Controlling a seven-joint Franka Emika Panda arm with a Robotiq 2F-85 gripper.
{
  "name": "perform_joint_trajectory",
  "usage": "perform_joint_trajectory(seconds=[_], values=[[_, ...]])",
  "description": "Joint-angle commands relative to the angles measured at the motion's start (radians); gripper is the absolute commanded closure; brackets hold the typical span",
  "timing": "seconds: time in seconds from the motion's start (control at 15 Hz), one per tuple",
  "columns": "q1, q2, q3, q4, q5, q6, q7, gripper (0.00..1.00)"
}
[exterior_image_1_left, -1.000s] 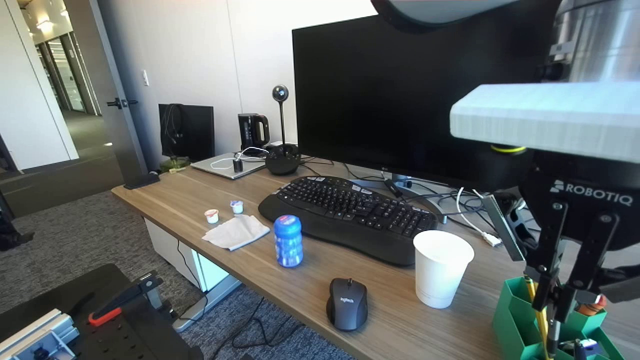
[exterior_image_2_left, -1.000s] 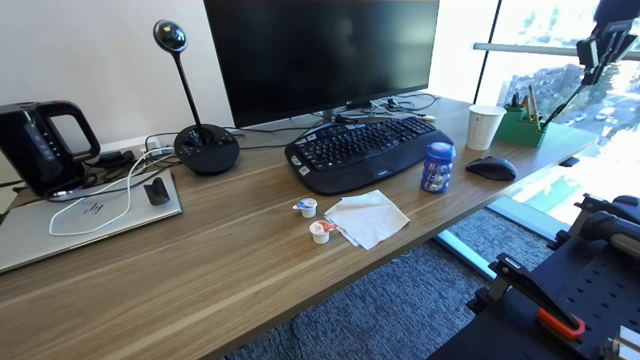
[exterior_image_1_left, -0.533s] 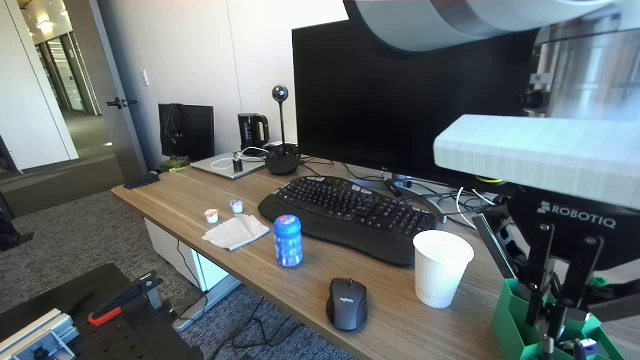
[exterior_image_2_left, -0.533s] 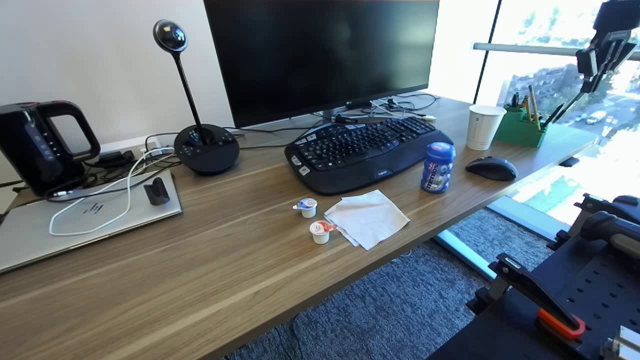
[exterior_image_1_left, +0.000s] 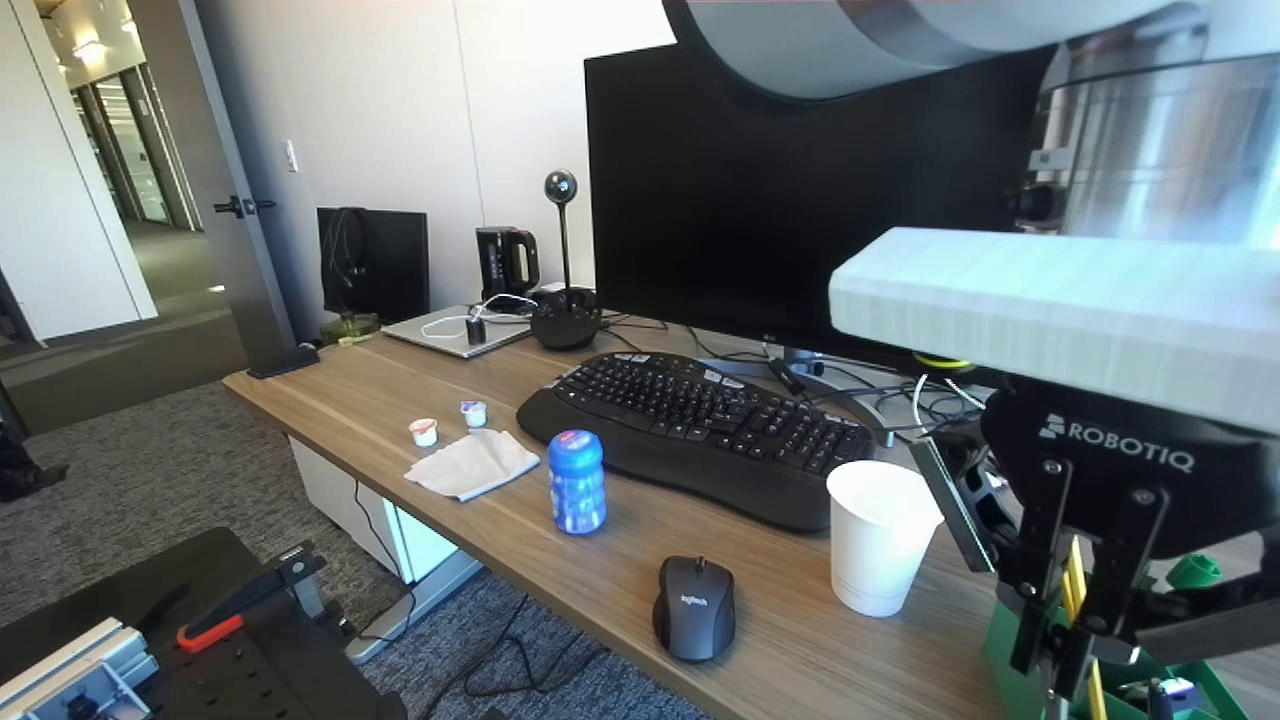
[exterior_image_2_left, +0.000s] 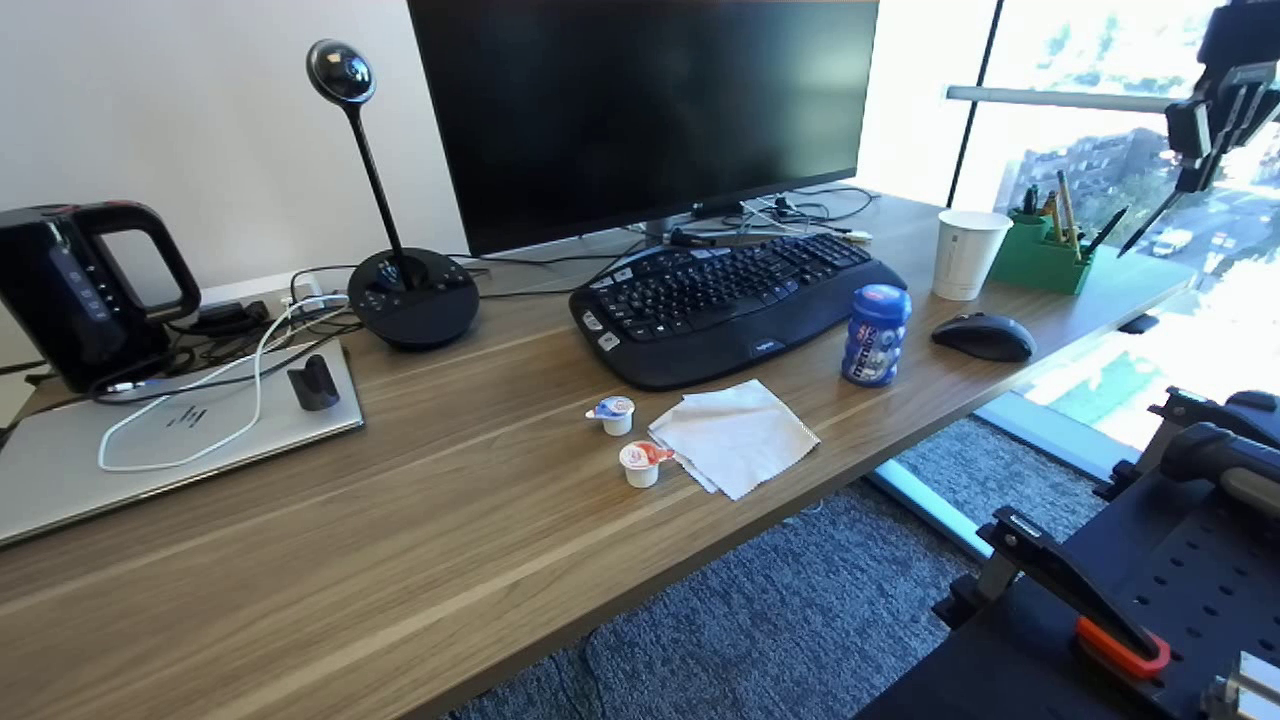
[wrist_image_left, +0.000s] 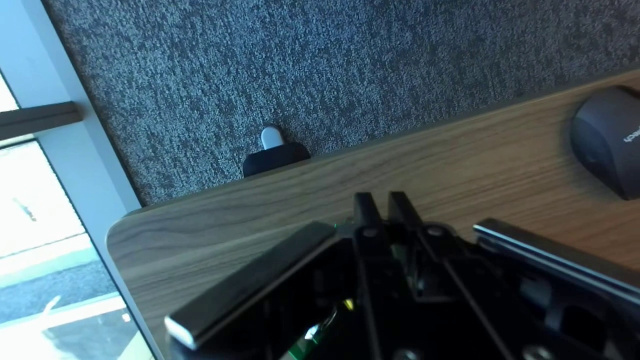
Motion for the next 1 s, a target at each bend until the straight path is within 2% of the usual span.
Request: perform_joint_trajectory(seconds=[0.0,0.47,0.93], values=[[0.013,-0.043,-0.007,-0.028,-0.016,-0.045,-0.002,0.97],[0.026,-0.059,-0.005,-0.03,-0.016,-0.091,0.005,0.97],[0.042,-0.066,-0.004,-0.041,-0.02,-0.086,0.007,0.97]])
